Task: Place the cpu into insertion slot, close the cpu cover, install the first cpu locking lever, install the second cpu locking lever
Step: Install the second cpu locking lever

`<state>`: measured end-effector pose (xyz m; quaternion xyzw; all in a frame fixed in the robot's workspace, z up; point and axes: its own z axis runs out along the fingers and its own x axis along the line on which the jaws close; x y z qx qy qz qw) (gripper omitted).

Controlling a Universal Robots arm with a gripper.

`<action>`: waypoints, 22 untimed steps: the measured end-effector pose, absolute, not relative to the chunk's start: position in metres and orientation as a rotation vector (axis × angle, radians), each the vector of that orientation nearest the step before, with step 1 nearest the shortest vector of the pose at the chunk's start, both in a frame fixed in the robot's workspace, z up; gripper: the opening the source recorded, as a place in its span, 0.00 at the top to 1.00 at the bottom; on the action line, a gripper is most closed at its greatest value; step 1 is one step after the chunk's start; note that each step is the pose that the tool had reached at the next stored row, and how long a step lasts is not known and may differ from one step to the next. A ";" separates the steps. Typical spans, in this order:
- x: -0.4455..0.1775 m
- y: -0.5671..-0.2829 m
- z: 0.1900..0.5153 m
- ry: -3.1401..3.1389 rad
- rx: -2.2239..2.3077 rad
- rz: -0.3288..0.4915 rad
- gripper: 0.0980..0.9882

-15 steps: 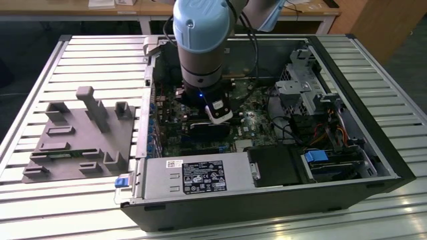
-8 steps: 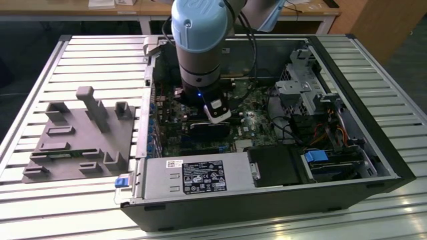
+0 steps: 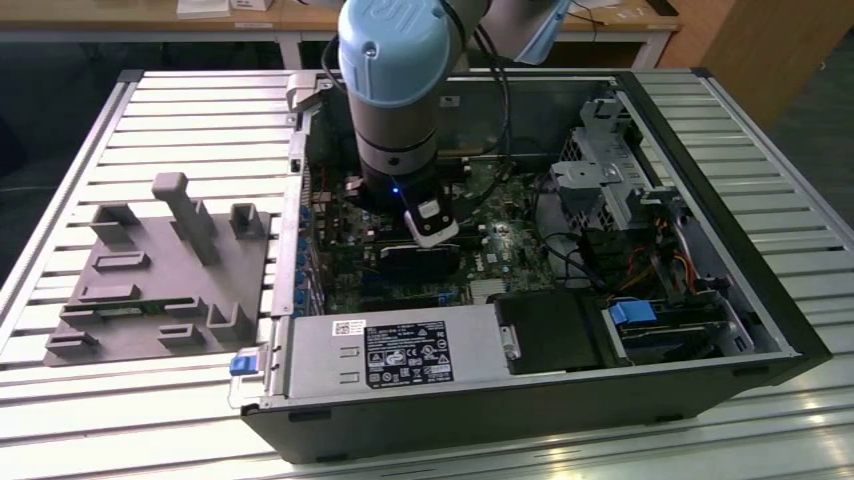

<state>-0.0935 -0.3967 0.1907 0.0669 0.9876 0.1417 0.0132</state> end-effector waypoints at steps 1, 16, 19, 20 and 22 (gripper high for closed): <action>-0.094 -0.396 0.190 3.077 0.208 0.442 1.00; -0.094 -0.396 0.197 3.079 0.208 0.423 1.00; -0.094 -0.396 0.204 3.079 0.208 0.423 1.00; -0.094 -0.396 0.207 3.078 0.208 0.424 1.00; -0.094 -0.396 0.210 3.078 0.208 0.424 1.00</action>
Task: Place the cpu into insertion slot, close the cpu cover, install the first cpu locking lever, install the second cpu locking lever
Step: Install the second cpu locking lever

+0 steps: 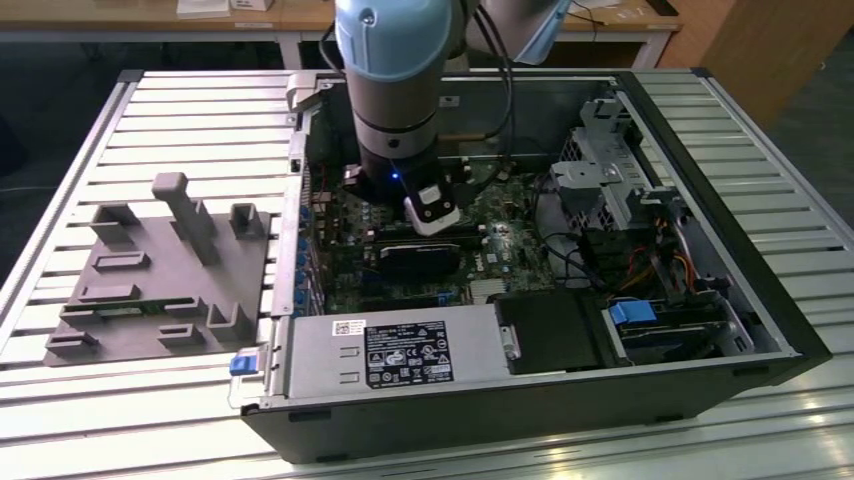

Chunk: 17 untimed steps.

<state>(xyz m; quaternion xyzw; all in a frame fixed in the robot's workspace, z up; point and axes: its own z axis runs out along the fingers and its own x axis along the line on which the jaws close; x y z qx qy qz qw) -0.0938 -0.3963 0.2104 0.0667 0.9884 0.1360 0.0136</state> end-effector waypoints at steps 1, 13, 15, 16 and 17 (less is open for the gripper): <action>-0.094 -0.396 0.212 3.078 0.208 0.424 1.00; -0.073 -0.396 0.213 3.088 0.211 0.424 1.00; -0.069 -0.396 0.213 3.091 0.212 0.424 1.00; -0.066 -0.396 0.213 3.092 0.213 0.424 1.00; -0.064 -0.396 0.213 3.094 0.213 0.424 1.00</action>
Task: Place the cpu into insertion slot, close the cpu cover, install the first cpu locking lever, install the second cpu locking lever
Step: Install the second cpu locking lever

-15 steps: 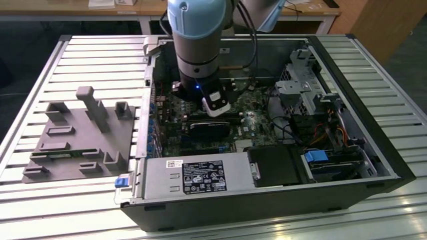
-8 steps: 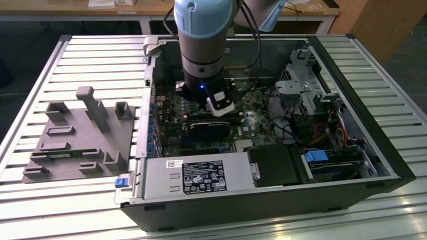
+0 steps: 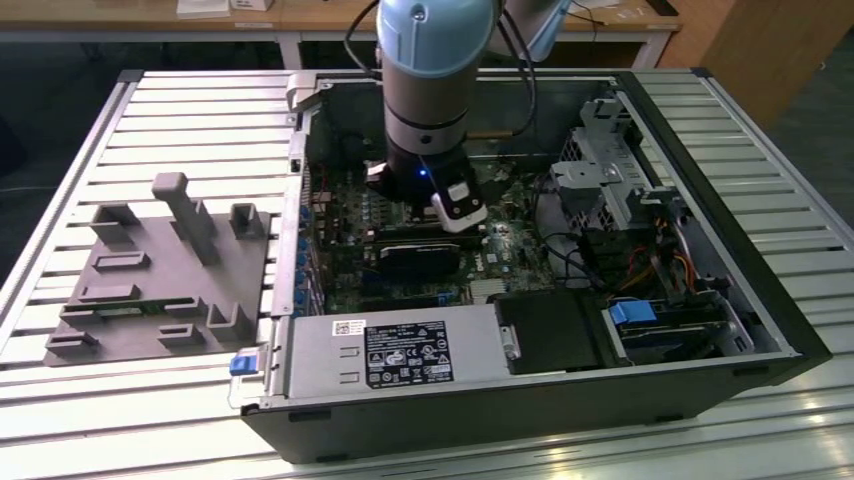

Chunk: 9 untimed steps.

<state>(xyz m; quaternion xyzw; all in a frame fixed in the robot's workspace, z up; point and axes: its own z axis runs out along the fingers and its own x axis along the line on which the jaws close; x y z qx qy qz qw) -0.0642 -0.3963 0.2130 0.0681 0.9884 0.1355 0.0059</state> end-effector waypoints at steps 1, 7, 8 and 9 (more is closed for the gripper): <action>-0.059 -0.396 0.213 3.097 0.214 0.424 1.00; -0.049 -0.396 0.213 3.109 0.218 0.418 1.00; -0.049 -0.396 0.213 3.109 0.218 0.412 1.00; -0.049 -0.395 0.213 3.110 0.218 0.403 1.00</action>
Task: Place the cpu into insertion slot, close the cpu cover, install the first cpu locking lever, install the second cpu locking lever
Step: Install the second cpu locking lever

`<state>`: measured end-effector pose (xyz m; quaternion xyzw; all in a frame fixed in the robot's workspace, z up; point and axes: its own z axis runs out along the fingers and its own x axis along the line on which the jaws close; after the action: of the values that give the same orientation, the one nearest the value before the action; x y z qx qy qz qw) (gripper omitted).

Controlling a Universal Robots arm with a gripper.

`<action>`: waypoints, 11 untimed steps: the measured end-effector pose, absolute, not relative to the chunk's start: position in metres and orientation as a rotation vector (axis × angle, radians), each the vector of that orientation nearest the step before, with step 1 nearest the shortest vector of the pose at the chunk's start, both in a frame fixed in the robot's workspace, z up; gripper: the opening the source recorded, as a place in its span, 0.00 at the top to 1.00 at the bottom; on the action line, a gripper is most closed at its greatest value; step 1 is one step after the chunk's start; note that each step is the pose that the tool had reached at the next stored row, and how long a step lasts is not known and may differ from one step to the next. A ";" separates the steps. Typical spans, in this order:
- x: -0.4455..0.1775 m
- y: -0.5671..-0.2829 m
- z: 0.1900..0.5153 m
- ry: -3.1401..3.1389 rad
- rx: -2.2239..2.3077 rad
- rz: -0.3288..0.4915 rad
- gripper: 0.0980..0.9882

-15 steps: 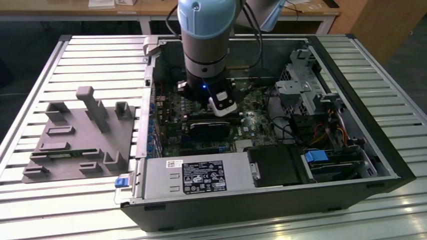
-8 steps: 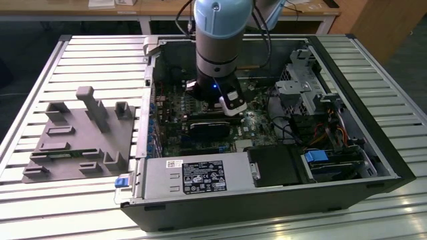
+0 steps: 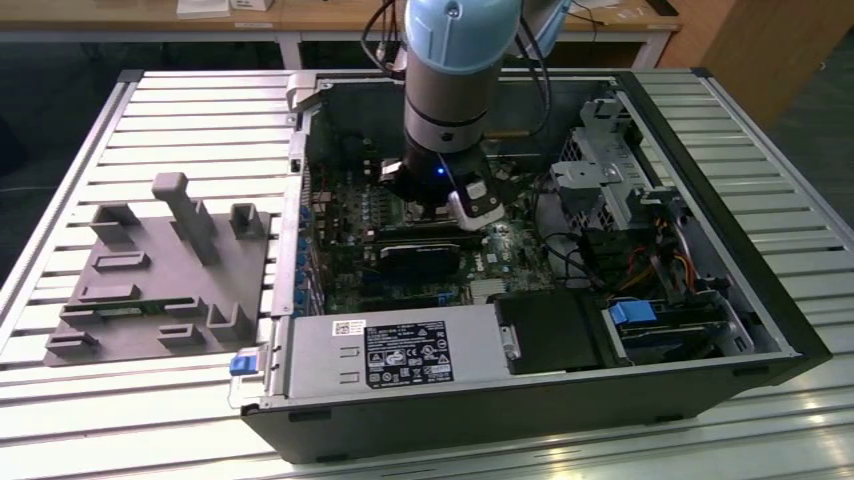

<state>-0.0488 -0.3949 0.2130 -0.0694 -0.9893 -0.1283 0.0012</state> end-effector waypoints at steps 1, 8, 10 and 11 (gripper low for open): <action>-0.048 -0.394 0.213 -3.107 -0.218 -0.394 1.00; -0.046 -0.387 0.213 -3.114 -0.218 -0.335 1.00; -0.045 -0.384 0.213 -3.116 -0.218 -0.323 1.00; -0.045 -0.382 0.213 -3.117 -0.218 -0.319 1.00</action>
<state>-0.0449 -0.3822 0.2130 -0.0695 -0.9924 -0.1016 0.0006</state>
